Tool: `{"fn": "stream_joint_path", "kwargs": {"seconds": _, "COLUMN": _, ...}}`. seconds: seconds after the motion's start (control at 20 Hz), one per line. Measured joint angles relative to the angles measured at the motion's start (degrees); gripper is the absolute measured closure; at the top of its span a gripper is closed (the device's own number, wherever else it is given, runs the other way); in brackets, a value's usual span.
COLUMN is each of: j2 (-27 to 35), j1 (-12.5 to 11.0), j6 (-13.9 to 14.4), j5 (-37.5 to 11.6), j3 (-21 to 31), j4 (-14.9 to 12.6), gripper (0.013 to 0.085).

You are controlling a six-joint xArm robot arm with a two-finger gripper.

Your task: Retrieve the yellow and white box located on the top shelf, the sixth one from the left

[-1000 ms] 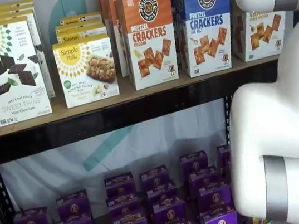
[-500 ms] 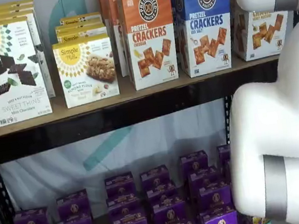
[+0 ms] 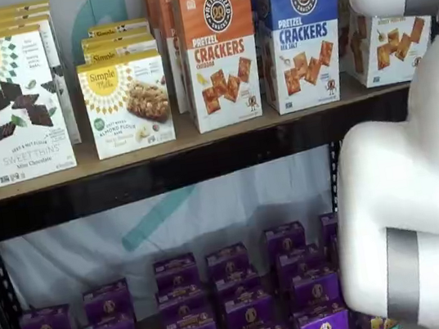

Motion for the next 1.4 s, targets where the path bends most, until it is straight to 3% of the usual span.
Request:
{"fn": "stream_joint_path", "kwargs": {"seconds": 0.5, "j2": -8.6, "j1": -1.6, "j6": -1.5, "j5": 2.2, "j3": 7.2, "j4": -0.3, "gripper": 0.0370}}
{"fn": "stream_joint_path", "kwargs": {"seconds": 0.8, "j2": -14.5, "j1": -1.3, "j6": -1.3, "j5": 4.3, "j3": 12.7, "j4": -1.0, "gripper": 0.0370}}
{"fn": "stream_joint_path", "kwargs": {"seconds": 1.05, "j2": -19.5, "j1": 0.6, "j6": 0.9, "j5": 6.6, "j3": 17.1, "j4": -0.8, "gripper": 0.0370}}
{"fn": "stream_joint_path", "kwargs": {"seconds": 1.4, "j2": -25.4, "j1": 6.1, "j6": 5.6, "j5": 8.0, "j3": 23.4, "j4": -2.6, "gripper": 0.0370}}
